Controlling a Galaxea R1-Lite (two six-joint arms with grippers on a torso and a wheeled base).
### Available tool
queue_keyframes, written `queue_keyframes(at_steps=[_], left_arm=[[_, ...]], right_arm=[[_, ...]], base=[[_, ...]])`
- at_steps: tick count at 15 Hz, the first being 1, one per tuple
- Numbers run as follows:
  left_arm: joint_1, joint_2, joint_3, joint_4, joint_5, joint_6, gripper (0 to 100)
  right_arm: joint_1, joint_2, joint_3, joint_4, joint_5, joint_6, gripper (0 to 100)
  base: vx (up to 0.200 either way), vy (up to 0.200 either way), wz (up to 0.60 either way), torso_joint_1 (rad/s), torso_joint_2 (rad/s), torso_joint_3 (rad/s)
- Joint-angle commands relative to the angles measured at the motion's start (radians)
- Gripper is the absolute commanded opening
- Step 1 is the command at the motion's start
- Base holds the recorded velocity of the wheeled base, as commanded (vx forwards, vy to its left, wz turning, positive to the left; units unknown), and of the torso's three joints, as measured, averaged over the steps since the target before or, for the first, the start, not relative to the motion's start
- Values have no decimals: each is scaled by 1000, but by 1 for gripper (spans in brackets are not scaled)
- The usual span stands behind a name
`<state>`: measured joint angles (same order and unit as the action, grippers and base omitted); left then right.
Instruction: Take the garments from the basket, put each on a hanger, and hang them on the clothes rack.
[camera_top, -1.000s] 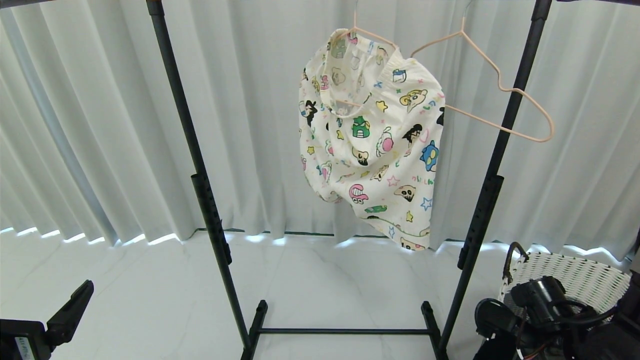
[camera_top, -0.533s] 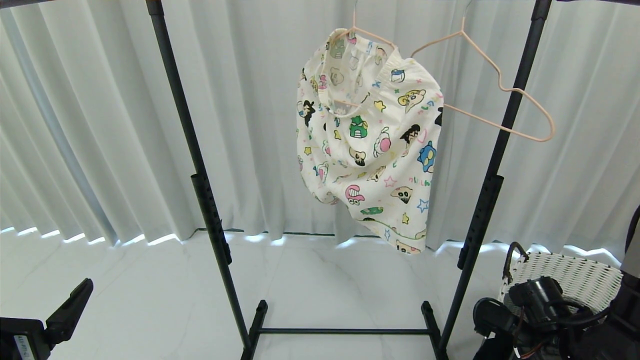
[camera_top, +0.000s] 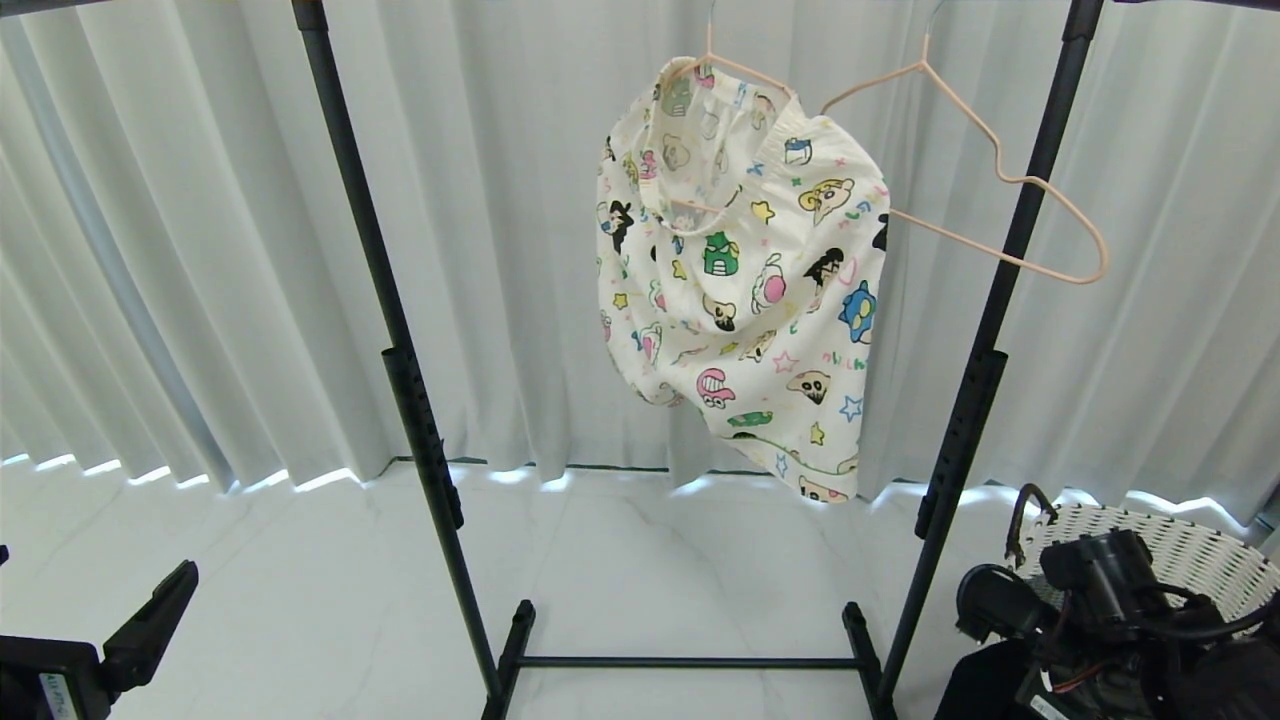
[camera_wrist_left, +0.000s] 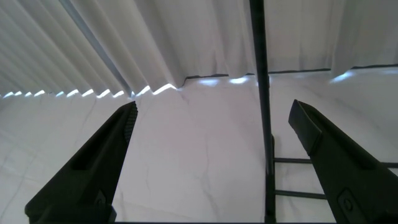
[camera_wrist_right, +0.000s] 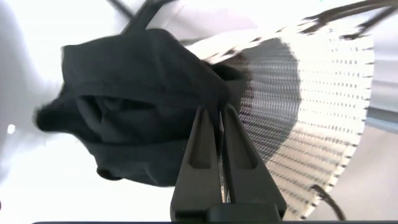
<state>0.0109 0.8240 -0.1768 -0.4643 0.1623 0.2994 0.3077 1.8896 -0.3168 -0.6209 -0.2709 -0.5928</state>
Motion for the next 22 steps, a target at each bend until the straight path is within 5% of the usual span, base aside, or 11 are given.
queue_keyframes(at_steps=[1,7,10,14,22], left_arm=[[0,26,3,-1,-26,-2,100],[-6,63,8,-1,-72,0,100],[-58,69,17,-1,-96,-2,100],[-101,67,26,-1,-126,4,100],[-215,79,20,-1,-132,-5,100]], right_arm=[[1,-165,-73,105,1,22,0],[99,-445,-567,762,5,182,0],[146,-497,-708,932,5,205,0],[171,-520,-786,1009,4,205,0],[269,-514,-843,1052,4,206,0]], base=[[0,0,0,0,0,0],[0,0,0,0,0,0],[0,0,0,0,0,0],[0,0,0,0,0,0],[-200,0,0,1,2,1]])
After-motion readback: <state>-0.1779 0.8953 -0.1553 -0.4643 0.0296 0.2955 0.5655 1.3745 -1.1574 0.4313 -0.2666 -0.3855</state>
